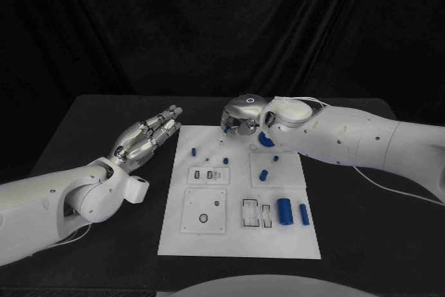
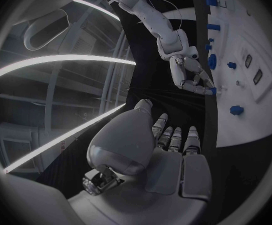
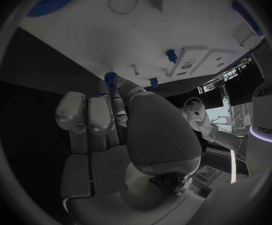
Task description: Assemble the parts on the task board
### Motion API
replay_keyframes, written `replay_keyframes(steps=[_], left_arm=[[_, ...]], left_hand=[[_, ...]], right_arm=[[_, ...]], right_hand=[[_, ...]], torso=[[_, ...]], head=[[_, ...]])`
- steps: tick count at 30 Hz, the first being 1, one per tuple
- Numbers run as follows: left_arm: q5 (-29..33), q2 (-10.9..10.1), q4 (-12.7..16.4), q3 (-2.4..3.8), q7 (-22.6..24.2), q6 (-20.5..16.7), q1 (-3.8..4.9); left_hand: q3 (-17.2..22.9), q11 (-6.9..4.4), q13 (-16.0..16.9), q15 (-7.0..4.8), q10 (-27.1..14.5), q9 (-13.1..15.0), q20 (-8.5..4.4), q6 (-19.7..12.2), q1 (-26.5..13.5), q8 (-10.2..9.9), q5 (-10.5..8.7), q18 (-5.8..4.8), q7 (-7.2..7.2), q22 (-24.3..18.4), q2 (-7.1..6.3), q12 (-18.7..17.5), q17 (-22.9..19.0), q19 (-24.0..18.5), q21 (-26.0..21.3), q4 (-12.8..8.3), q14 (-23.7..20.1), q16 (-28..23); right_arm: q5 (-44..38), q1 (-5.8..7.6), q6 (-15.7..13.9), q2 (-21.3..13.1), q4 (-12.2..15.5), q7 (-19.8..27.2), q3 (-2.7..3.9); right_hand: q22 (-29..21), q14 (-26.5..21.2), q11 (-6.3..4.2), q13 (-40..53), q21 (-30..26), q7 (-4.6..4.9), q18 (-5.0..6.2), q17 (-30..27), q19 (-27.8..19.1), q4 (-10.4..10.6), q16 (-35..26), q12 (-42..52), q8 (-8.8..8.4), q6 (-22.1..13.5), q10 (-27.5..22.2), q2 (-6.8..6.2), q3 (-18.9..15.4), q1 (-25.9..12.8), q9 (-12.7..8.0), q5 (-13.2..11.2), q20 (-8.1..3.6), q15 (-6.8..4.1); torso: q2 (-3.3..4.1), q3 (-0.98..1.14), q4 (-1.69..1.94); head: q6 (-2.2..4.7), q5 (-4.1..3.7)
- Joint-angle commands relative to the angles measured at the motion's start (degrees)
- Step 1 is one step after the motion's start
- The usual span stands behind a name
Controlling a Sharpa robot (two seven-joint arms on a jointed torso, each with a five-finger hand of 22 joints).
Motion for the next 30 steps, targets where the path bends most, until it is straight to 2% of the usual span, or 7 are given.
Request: replay_keyframes(steps=[1,7,12,16,23,30], left_arm=[[-0.06,0.21,0.0,0.05,13.91,1.02,0.14],[-0.06,0.29,-0.17,0.05,13.8,1.22,0.14],[-0.06,0.37,-0.32,0.05,13.67,1.32,0.14],[-0.06,0.48,-0.44,0.05,13.6,1.45,0.14],[-0.06,0.65,-0.61,0.05,13.43,1.65,0.14],[-0.06,0.72,-0.82,0.05,13.29,1.73,0.13]], left_hand=[[0.39,0.41,-0.04,0.55,-0.18,0.02,0.45,0.23,0.65,0.18,0.18,1.2,0.1,-0.07,0.14,-0.09,-0.09,-0.07,-0.19,-0.09,0.08,-0.21],[0.39,0.41,-0.04,0.55,-0.18,0.02,0.45,0.23,0.65,0.18,0.18,1.2,0.1,-0.07,0.14,-0.09,-0.09,-0.07,-0.19,-0.09,0.08,-0.21],[0.54,0.49,-0.04,0.62,-0.17,0.02,0.54,0.23,0.68,0.19,0.16,1.22,0.16,-0.07,0.22,-0.09,-0.09,-0.07,-0.19,-0.11,0.08,-0.21],[0.66,0.56,-0.03,0.69,-0.17,0.02,0.62,0.23,0.68,0.2,0.14,1.23,0.22,-0.07,0.28,-0.09,-0.09,-0.07,-0.19,-0.11,0.08,-0.21],[0.76,0.64,-0.03,0.78,-0.17,0.02,0.7,0.27,0.69,0.22,0.12,1.25,0.3,-0.07,0.32,-0.08,-0.09,-0.07,-0.19,-0.11,0.08,-0.21],[0.82,0.68,-0.03,0.82,-0.16,0.02,0.76,0.24,0.68,0.22,0.11,1.25,0.33,-0.07,0.33,-0.08,-0.09,-0.07,-0.19,-0.11,0.08,-0.21]], right_arm=[[-0.08,-0.21,-0.39,0.23,-0.28,-0.9,0.04],[-0.08,-0.27,-0.9,0.42,-0.27,-0.74,0.04],[-0.07,-0.28,-0.62,0.44,-0.26,-0.8,0.04],[-0.07,-0.29,-0.03,0.5,-0.25,-1.04,0.04],[-0.07,-0.3,1.95,0.62,-0.33,-1.42,0.04],[-0.07,-0.32,2.35,0.74,-0.4,-1.42,0.04]], right_hand=[[0.08,2.19,-0.29,0.06,0.19,0.16,-1.04,-0.01,-0.08,0.12,0.32,-0.12,-0.26,-0.23,0.12,-0.47,0.31,-0.17,0.05,0.32,0.18,0.43],[0.07,2.16,-0.28,0.06,0.16,0.16,-1.02,-0.05,-0.15,0.18,0.31,-0.13,-0.3,-0.26,0.08,-0.49,0.31,-0.23,0.05,0.27,0.21,0.45],[0.21,2.12,-0.27,0.06,0.26,0.15,-1.04,-0.01,-0.16,0.24,0.39,-0.14,-0.42,-0.37,0.0,-0.52,0.34,-0.27,0.02,0.22,0.24,0.47],[0.2,2.07,-0.25,0.05,0.22,0.16,-1.01,-0.02,-0.25,0.3,0.41,-0.16,-0.54,-0.5,-0.11,-0.55,0.37,-0.33,-0.02,0.19,0.27,0.49],[0.35,1.89,-0.08,0.01,0.24,0.24,-0.98,-0.03,-0.53,0.6,0.56,-0.26,-0.97,-1.02,-0.77,-0.8,0.43,-0.65,-0.16,-0.01,0.42,0.64],[0.09,1.48,0.15,-0.02,-0.15,0.39,-0.86,-0.54,-1.12,0.89,0.28,-0.28,-1.37,-1.97,-1.7,-0.95,0.73,-0.8,-0.42,-0.11,0.63,0.85]], torso=[[0.05,0.03,0.05],[-0.01,-0.03,-0.11],[0.01,-0.02,-0.07],[0.01,0.0,-0.04],[-0.03,-0.01,-0.21],[-0.02,-0.03,-0.21]], head=[[0.0,-0.05],[-0.1,0.23],[-0.11,0.12],[-0.11,-0.01],[-0.21,0.1],[-0.29,0.13]])
